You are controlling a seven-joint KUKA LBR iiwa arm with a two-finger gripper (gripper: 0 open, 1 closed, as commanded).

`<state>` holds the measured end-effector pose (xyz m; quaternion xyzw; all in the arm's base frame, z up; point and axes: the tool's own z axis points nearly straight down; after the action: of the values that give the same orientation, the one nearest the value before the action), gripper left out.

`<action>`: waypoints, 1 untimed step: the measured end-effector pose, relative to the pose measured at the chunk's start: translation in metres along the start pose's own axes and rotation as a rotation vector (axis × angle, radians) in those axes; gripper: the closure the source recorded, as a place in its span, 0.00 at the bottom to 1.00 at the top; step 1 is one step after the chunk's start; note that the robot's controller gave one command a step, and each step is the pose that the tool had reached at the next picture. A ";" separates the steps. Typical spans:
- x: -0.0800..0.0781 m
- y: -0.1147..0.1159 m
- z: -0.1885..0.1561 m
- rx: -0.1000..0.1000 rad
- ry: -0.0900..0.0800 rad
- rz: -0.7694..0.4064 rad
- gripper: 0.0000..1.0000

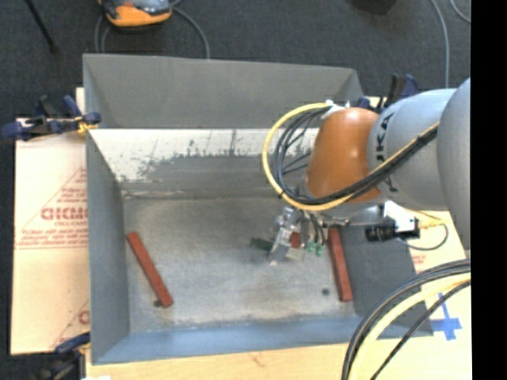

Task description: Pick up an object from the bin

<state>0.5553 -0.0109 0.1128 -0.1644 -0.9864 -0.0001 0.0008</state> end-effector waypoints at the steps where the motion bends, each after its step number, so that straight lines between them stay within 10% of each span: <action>1: -0.001 0.000 -0.017 -0.001 -0.005 -0.001 1.00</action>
Offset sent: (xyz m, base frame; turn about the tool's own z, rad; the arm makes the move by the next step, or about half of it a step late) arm 0.0001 0.0002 0.0298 0.0000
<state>0.5567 -0.0110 0.1294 -0.1640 -0.9865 -0.0004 -0.0018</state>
